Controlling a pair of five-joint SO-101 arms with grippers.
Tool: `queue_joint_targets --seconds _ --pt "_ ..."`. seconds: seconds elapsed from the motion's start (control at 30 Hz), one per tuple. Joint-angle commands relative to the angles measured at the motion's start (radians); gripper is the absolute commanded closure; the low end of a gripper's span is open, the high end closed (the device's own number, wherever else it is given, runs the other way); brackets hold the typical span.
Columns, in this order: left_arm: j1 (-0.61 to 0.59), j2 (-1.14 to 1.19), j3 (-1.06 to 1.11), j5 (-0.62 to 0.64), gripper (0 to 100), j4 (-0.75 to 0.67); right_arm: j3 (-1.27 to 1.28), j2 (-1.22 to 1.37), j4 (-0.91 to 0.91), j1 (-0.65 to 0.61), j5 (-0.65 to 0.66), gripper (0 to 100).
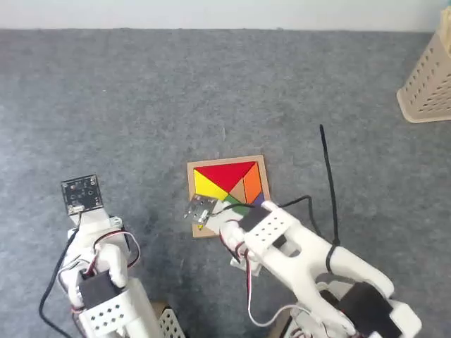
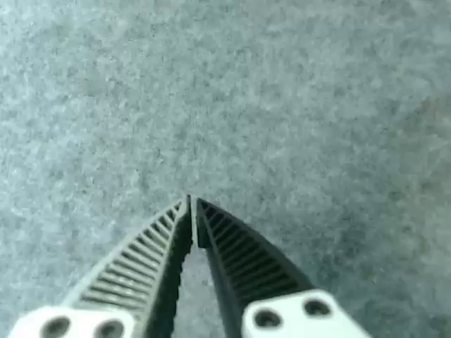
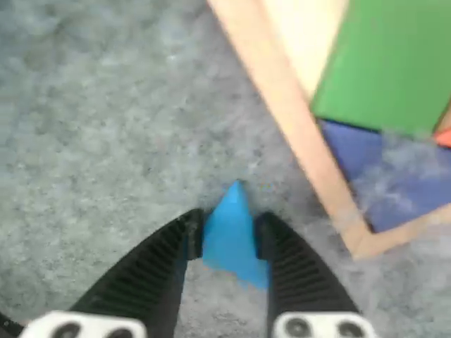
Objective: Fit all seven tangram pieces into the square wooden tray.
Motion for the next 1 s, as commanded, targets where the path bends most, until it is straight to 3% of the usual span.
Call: queue_joint_targets --seconds 0.0,0.27,0.53,0.73,0.8,0.87,0.97 --pt "0.003 -0.008 -0.008 0.015 99 0.006 -0.095 -0.018 0.090 0.044 0.005 98.6" --pt "0.003 -0.008 -0.008 0.015 99 0.006 -0.347 -0.137 0.282 0.097 0.061 99.1" --pt "0.003 -0.008 -0.008 0.015 99 0.006 -0.571 -0.013 0.338 0.101 0.046 99.1" --pt "0.003 -0.008 -0.008 0.015 99 0.006 -0.540 0.008 0.375 0.093 0.051 99.0" --pt "0.003 -0.008 -0.008 0.015 99 0.006 -0.448 0.008 0.426 0.085 0.141 98.3" --pt "0.003 -0.008 -0.008 0.015 99 0.006 -0.304 0.005 0.398 0.085 0.255 92.8" --pt "0.003 -0.008 -0.008 0.015 99 0.006 -0.126 -0.058 0.246 0.065 0.267 82.0"
